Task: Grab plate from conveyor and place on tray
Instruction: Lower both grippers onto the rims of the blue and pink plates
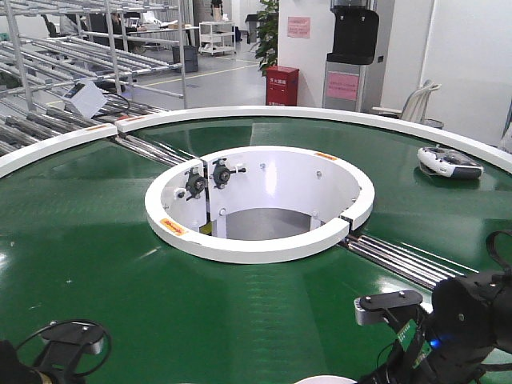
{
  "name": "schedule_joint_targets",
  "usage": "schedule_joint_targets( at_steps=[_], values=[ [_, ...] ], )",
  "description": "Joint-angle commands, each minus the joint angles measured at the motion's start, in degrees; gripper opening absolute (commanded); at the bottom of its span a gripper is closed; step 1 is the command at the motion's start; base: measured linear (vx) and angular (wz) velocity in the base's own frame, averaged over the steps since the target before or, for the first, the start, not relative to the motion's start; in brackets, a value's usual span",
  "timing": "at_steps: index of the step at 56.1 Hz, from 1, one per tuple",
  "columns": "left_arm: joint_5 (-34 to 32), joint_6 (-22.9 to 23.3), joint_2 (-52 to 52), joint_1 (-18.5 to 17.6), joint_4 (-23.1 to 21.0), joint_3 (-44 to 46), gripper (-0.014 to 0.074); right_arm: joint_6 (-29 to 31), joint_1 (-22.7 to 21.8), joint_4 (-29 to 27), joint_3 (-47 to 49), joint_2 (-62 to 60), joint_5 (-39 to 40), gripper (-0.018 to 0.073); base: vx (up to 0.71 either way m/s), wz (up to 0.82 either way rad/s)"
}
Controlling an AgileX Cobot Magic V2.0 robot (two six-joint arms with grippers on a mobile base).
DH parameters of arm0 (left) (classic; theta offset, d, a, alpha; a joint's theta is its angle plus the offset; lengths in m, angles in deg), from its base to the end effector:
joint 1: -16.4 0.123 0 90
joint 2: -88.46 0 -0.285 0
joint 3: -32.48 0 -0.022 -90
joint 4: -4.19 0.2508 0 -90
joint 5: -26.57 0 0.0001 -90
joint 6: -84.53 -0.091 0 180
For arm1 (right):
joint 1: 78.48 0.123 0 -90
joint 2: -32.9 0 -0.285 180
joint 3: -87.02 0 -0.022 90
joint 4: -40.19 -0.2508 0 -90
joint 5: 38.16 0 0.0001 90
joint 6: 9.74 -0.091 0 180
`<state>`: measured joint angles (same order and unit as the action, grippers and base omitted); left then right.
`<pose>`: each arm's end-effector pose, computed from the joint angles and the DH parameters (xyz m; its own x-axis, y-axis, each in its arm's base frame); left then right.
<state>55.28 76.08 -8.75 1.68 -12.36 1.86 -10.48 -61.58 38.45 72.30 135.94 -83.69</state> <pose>0.2721 -0.0844 0.1872 -0.9081 0.1287 -0.3985 0.2103 0.9630 -0.1683 0.3081 0.0957 0.2161 -0.9260 -0.2456 -0.2869 -0.2651 0.9637 0.0306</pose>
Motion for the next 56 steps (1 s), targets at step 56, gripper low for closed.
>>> schedule_joint_targets(
  at_steps=[56],
  values=[
    [-3.5,0.1,-2.3,-0.7,-1.0,1.8,0.0283,-4.8,-0.4,4.6,1.8,7.7,4.5,0.0231,0.00,0.00]
  ],
)
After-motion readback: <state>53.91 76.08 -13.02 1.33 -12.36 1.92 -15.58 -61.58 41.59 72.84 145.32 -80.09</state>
